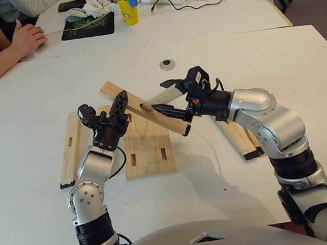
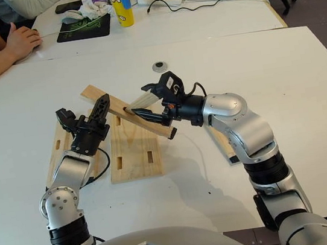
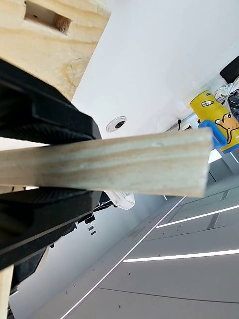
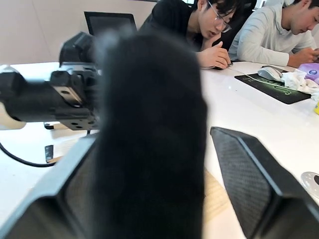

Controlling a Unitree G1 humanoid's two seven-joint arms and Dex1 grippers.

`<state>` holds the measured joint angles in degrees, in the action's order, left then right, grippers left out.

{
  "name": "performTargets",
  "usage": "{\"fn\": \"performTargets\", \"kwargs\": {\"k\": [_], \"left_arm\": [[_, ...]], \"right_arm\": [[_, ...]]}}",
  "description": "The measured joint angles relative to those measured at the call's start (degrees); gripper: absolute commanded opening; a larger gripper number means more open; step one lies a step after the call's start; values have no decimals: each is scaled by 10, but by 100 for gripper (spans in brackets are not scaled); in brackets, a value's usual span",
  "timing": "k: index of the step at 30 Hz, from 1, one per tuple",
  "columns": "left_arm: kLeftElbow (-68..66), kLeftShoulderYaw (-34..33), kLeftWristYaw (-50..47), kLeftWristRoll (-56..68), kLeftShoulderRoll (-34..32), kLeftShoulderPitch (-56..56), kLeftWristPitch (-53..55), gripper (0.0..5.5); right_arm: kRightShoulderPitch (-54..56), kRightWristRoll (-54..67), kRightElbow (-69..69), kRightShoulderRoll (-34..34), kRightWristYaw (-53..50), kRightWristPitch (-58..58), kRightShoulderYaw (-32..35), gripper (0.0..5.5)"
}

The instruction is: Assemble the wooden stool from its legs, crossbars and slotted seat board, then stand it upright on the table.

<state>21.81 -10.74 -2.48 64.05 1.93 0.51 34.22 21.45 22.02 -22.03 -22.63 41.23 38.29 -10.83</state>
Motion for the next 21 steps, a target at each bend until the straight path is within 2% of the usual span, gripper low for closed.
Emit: {"fn": "performTargets", "kwargs": {"k": [4, 21], "left_arm": [[-1, -1, 0, 0, 1, 0, -1, 105], [-1, -5, -2, 0, 10, 0, -5, 105]], "right_arm": [[4, 40, -9, 4, 1, 21, 21, 331], [7, 66, -3, -21, 12, 35, 26, 56]]}}
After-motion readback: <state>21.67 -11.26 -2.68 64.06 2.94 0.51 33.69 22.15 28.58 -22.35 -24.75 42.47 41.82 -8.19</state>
